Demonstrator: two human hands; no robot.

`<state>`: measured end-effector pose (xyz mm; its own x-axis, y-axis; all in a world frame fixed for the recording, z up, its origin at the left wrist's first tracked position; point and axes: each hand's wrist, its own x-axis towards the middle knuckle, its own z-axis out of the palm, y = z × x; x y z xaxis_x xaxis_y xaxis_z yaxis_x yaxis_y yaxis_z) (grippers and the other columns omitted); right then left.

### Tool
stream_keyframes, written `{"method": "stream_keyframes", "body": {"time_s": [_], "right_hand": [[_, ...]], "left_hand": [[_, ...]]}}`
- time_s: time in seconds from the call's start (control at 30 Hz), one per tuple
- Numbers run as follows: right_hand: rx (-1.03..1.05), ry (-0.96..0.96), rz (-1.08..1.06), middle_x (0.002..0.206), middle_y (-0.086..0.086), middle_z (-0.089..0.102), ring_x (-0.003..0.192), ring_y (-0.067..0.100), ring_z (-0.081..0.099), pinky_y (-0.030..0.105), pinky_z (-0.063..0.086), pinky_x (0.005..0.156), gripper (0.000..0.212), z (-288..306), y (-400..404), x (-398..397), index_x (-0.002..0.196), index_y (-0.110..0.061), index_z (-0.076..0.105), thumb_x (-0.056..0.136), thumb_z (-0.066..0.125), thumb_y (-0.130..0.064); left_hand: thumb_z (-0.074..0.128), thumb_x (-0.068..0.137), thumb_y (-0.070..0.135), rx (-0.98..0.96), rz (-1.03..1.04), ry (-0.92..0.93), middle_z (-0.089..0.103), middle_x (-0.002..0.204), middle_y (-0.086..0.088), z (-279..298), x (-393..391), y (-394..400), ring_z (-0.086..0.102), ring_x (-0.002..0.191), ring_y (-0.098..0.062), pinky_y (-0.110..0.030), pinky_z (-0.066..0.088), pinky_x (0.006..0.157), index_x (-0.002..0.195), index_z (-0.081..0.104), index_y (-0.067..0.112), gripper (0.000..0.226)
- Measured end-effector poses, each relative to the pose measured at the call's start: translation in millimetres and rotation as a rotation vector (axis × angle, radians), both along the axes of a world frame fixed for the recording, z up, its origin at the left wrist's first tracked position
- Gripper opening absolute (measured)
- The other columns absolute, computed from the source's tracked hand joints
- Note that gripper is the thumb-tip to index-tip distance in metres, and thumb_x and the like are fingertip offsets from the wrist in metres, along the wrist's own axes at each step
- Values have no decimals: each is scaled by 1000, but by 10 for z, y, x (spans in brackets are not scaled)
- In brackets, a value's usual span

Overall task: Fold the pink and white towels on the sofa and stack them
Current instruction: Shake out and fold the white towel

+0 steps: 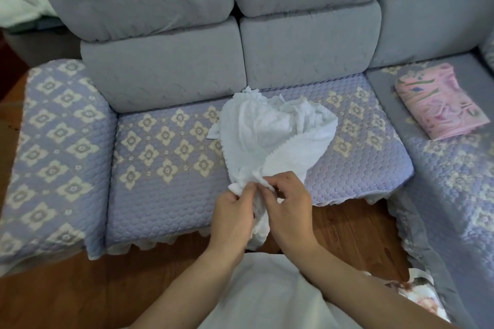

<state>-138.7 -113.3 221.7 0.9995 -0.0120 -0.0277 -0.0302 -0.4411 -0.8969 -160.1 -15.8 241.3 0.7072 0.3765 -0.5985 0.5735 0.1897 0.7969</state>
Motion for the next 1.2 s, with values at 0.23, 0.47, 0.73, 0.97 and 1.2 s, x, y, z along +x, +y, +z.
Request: {"method": "stream_keyframes", "body": {"time_s": [0.23,0.47,0.73,0.97,1.2], "right_hand": [[-28,-49,73,90,-10,60,86,9,62,13,44,74,11,-113,-19,-47,98,-16,77,92,69,-13],[-152,-304,111,91,-4,57,81,15,57,28,49,67,14,53,-35,130,91,-8,73,88,59,-9],[-169,-262,-246,92,-6,53,78,0,48,14,37,65,18,982,-367,1043,89,-20,53,81,59,-5],[-279,-34,-302,72,-2,57,61,13,51,28,33,49,5,982,-659,1286,79,-15,56,83,55,-18],[-302,20,-662,90,10,64,85,36,59,36,42,66,14,806,-1193,1424,93,-13,60,83,51,-8]], "left_hand": [[51,91,26,149,-205,11,74,73,-5,101,-15,67,72,73,-25,-51,58,71,78,73,14,28],[59,95,39,191,-265,-47,75,78,-4,498,377,27,73,74,-20,-44,61,72,87,72,14,29],[61,97,11,-32,-170,-299,73,89,-20,1357,1366,-111,74,75,-32,-40,63,62,86,67,5,13],[55,100,2,-307,-228,-428,66,95,-18,2121,1621,-308,69,78,-26,-44,63,71,108,58,-3,10],[52,101,2,-402,-138,-488,67,89,-15,2559,1781,-267,68,81,-26,-41,63,71,97,58,-2,8]]}}
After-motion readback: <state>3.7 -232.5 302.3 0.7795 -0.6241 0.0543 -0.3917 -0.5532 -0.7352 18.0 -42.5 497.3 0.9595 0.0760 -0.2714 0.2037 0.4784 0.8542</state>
